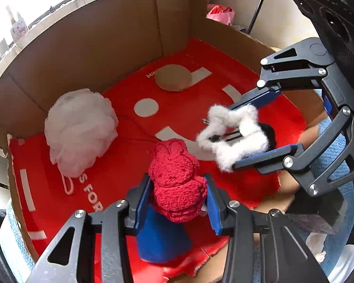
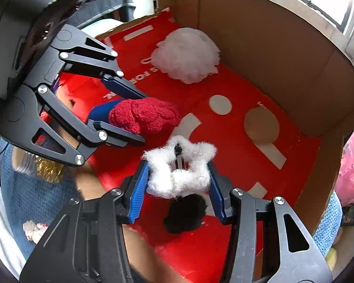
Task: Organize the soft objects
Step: 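Carry the star ring and red knit doll with both tools into the box, then open both tools to release the star ring and knit doll in the box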
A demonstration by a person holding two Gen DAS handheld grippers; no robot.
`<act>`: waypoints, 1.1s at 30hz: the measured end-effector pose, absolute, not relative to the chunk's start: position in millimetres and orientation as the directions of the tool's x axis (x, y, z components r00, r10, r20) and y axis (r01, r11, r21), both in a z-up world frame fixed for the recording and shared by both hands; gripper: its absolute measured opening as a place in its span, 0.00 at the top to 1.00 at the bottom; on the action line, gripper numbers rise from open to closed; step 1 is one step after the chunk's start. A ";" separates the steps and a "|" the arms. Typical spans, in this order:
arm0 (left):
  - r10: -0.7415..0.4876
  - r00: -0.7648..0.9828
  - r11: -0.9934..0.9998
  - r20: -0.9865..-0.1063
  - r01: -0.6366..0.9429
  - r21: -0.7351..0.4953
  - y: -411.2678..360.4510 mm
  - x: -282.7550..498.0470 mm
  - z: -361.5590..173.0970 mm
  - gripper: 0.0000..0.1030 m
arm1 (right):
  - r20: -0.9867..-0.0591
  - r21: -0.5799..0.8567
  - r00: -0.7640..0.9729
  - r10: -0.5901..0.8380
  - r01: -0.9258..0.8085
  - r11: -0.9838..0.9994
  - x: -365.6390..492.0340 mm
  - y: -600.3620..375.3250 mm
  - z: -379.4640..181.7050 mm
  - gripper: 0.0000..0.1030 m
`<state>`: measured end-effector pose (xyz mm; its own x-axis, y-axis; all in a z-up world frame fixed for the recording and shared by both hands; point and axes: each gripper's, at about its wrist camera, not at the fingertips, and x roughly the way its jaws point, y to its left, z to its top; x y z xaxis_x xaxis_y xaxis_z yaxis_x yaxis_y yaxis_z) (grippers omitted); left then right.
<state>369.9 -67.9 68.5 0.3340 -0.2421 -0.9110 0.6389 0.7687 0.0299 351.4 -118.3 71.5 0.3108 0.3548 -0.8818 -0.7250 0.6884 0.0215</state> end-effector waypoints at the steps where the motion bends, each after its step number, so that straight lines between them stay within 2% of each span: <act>1: -0.239 0.339 0.771 -0.910 0.636 0.034 -67.8 373.2 69.1 0.56 | -0.884 0.029 0.308 0.351 -0.713 0.700 355.2 -119.4 71.2 0.56; 16: -0.202 0.326 0.809 -0.923 0.587 0.030 -67.5 416.2 62.2 0.56 | -0.934 0.010 0.287 0.211 -0.570 0.822 395.4 -122.5 56.6 0.55; 27: -0.199 0.331 0.811 -0.922 0.584 0.034 -68.3 413.8 66.4 0.55 | -0.940 -0.042 0.301 0.159 -0.565 0.824 394.3 -110.8 52.1 0.54; 33: -0.198 0.332 0.808 -0.922 0.588 0.038 -76.4 422.9 57.7 0.48 | -0.942 -0.044 0.300 0.149 -0.551 0.834 394.7 -99.3 49.7 0.50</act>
<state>422.9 -76.4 57.7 0.3319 -0.1980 -0.9223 0.5877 0.8082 0.0380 394.7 -99.3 49.7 0.2998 0.1485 -0.9424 -0.5505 0.8337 -0.0438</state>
